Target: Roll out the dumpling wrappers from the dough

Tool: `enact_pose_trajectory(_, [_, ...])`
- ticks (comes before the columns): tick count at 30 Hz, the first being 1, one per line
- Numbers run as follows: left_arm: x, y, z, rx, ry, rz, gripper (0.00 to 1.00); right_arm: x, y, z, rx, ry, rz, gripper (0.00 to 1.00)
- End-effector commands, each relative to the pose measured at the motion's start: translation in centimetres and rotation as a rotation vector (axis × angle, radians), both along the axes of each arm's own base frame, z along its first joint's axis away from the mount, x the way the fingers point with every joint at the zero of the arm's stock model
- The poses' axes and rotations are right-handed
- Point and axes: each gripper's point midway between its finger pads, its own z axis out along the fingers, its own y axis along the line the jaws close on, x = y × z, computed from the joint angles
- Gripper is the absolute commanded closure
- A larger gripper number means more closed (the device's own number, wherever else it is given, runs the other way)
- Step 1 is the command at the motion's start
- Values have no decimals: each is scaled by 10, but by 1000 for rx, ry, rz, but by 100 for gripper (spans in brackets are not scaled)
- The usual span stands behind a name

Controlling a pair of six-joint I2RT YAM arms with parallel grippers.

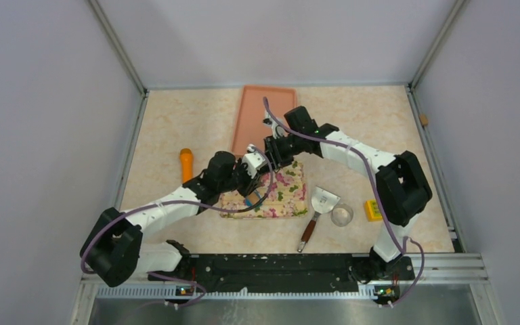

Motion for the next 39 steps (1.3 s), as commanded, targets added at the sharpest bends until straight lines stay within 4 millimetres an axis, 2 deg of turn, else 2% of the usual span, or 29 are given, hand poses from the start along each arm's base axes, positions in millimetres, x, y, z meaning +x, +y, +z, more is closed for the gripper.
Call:
enact_pose_trajectory(1, [8, -40, 52, -153, -113, -134, 100, 34, -16, 23, -4, -170, -39, 100])
enact_pose_trajectory(7, [2, -47, 50, -177, -50, -154, 100, 27, -16, 25, 11, -158, -4, 100])
enact_pose_trajectory(10, [0, -46, 43, -178, -28, -150, 100, 27, -19, 19, -11, -156, -13, 100])
enact_pose_trajectory(18, [5, -49, -3, -164, 11, -134, 100, 35, -46, -25, -197, -164, -90, 100])
enact_pose_trajectory(25, [7, -40, -41, -158, 49, -40, 100, 32, -52, -58, -273, -116, -86, 100])
enact_pose_trajectory(29, [5, -44, -65, -148, 92, -32, 100, 31, -58, -73, -324, -105, -100, 100])
enact_pose_trajectory(35, [12, -63, -79, -146, 100, -60, 100, 37, -69, -73, -380, -156, -109, 100])
enact_pose_trajectory(39, [22, -81, -75, -156, 92, -82, 100, 43, -79, -68, -397, -182, -133, 100])
